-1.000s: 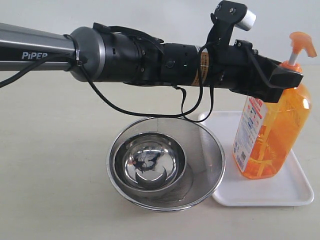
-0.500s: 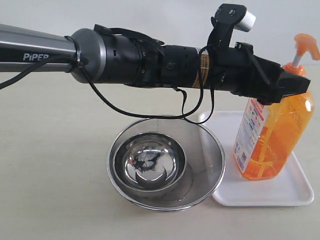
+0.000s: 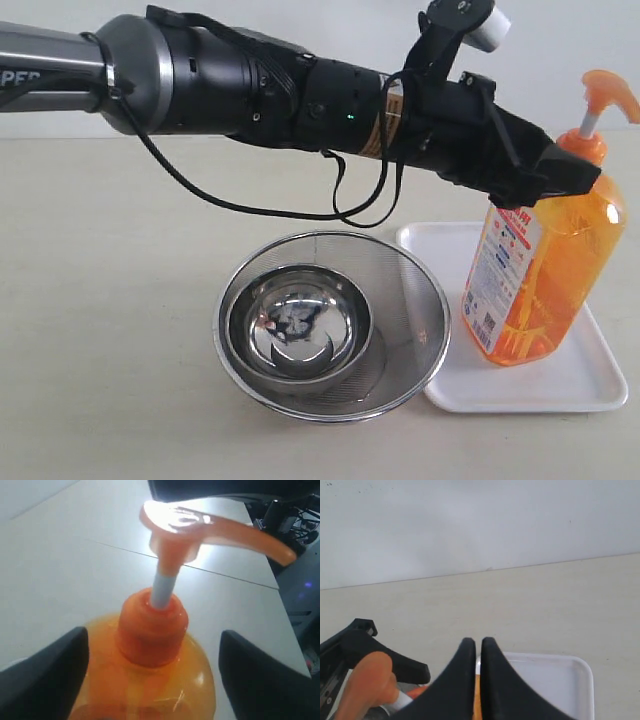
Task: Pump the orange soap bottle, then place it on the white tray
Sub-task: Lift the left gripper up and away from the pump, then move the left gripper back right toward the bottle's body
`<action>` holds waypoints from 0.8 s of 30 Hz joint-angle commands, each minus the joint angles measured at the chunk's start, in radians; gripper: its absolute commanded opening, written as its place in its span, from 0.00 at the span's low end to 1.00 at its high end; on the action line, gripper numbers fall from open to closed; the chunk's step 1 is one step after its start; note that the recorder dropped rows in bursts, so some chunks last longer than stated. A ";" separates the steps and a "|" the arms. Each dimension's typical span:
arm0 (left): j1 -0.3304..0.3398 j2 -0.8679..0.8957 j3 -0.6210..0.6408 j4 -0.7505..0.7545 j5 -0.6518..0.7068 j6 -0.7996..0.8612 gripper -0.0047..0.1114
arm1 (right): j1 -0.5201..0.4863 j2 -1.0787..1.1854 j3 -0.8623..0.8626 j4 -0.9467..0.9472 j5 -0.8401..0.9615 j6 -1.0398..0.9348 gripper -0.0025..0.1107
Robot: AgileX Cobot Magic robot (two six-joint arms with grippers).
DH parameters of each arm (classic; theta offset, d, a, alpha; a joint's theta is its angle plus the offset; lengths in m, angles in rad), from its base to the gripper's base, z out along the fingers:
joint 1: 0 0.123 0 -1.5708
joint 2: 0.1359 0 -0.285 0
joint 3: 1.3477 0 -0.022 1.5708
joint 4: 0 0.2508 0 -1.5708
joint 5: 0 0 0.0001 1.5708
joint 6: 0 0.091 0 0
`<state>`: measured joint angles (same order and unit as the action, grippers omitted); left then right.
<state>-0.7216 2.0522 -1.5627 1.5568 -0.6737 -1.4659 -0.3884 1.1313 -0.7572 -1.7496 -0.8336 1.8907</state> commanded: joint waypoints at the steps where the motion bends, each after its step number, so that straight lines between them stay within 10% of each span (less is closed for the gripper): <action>1: 0.024 -0.022 0.004 0.028 0.001 -0.031 0.63 | 0.000 -0.005 0.000 0.005 0.006 -0.010 0.02; 19: 0.224 -0.121 0.060 0.188 -0.090 -0.270 0.55 | 0.000 -0.005 0.128 0.005 0.231 -0.034 0.02; 24: 0.259 -0.121 0.137 0.188 -0.121 -0.270 0.31 | 0.000 -0.002 0.161 0.005 0.165 -0.034 0.02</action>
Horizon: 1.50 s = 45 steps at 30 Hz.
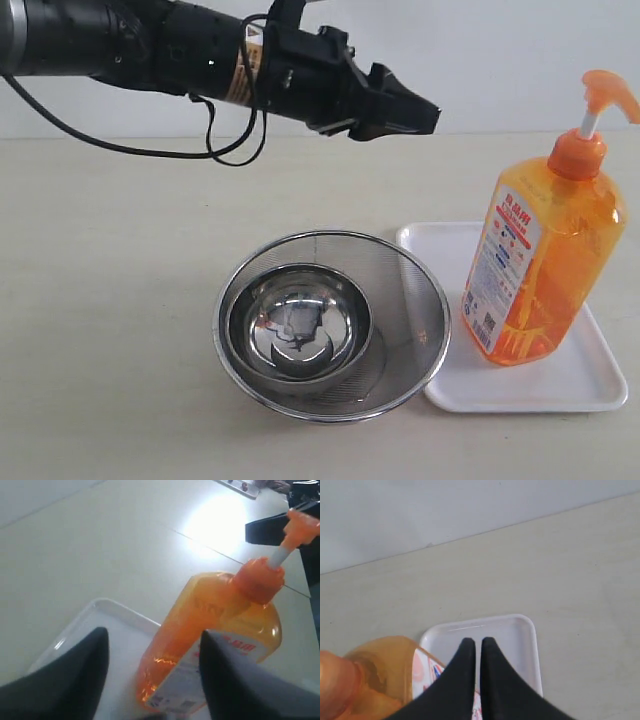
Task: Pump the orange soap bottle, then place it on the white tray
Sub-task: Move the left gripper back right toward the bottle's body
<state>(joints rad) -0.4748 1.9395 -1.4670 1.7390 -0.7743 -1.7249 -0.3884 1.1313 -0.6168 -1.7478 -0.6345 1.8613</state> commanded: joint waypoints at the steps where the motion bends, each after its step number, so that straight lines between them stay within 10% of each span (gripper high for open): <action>1: 0.013 -0.008 0.048 0.005 -0.023 -0.004 0.25 | 0.000 -0.002 0.028 0.003 -0.031 -0.005 0.02; 3: 0.009 -0.008 0.059 0.005 -0.052 0.043 0.09 | 0.000 -0.002 0.032 0.003 -0.031 -0.005 0.02; 45: -0.139 0.116 0.048 -0.240 0.001 0.253 0.08 | 0.132 -0.002 0.146 0.003 0.038 0.044 0.02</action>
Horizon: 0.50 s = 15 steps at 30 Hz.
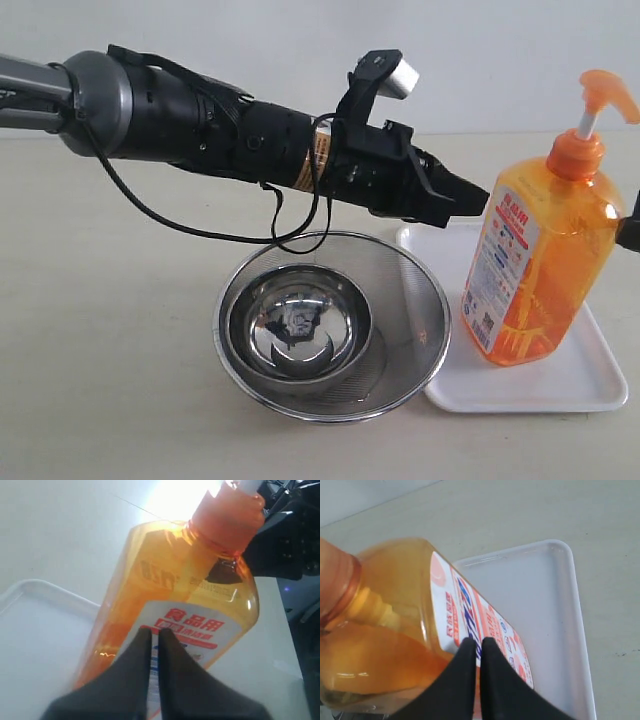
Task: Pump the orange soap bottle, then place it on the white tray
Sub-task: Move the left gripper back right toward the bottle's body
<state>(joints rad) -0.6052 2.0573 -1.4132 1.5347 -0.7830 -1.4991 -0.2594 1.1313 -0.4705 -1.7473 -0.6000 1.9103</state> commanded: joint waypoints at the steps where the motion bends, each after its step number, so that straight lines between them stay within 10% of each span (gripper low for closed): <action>1: -0.009 -0.002 -0.006 -0.036 0.014 0.028 0.08 | 0.003 -0.002 0.000 0.003 0.003 -0.005 0.02; 15: -0.033 0.038 -0.075 -0.050 0.024 0.035 0.08 | 0.003 -0.002 0.000 0.003 -0.001 -0.005 0.02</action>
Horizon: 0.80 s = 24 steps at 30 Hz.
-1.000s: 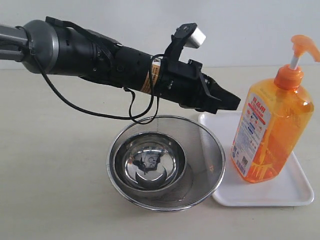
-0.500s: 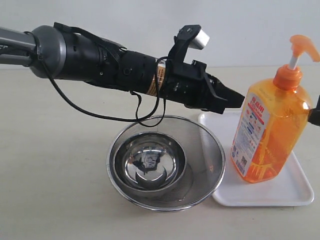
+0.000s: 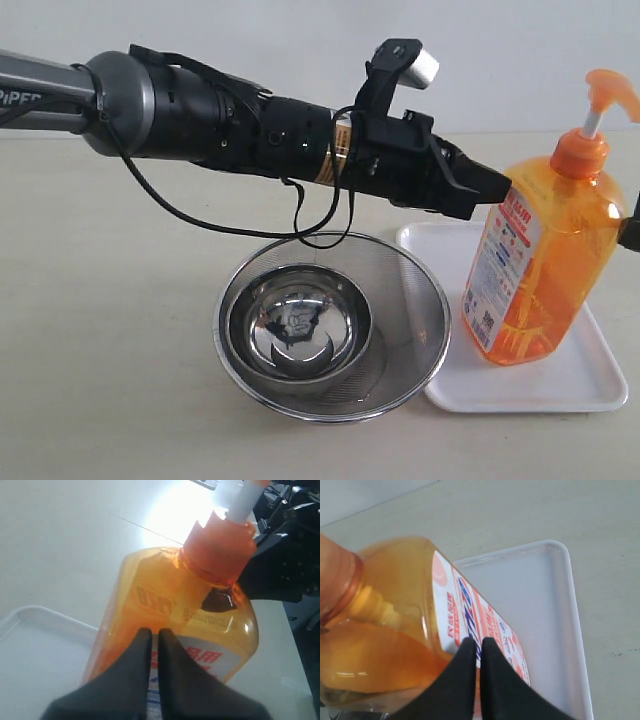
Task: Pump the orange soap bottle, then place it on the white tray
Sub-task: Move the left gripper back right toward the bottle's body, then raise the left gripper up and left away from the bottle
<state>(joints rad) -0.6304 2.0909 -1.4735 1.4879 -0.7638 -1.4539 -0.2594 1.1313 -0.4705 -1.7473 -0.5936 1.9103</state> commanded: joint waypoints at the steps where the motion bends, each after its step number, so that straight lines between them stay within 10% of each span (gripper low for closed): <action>1: -0.008 0.004 -0.015 -0.004 0.004 -0.010 0.08 | 0.003 -0.002 0.000 0.003 -0.007 -0.005 0.02; 24: -0.008 0.028 -0.016 -0.010 0.016 -0.003 0.08 | 0.003 -0.002 0.000 0.003 0.008 -0.021 0.02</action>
<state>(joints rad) -0.6304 2.1216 -1.4848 1.4903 -0.7524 -1.4559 -0.2594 1.1313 -0.4705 -1.7473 -0.6104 1.9103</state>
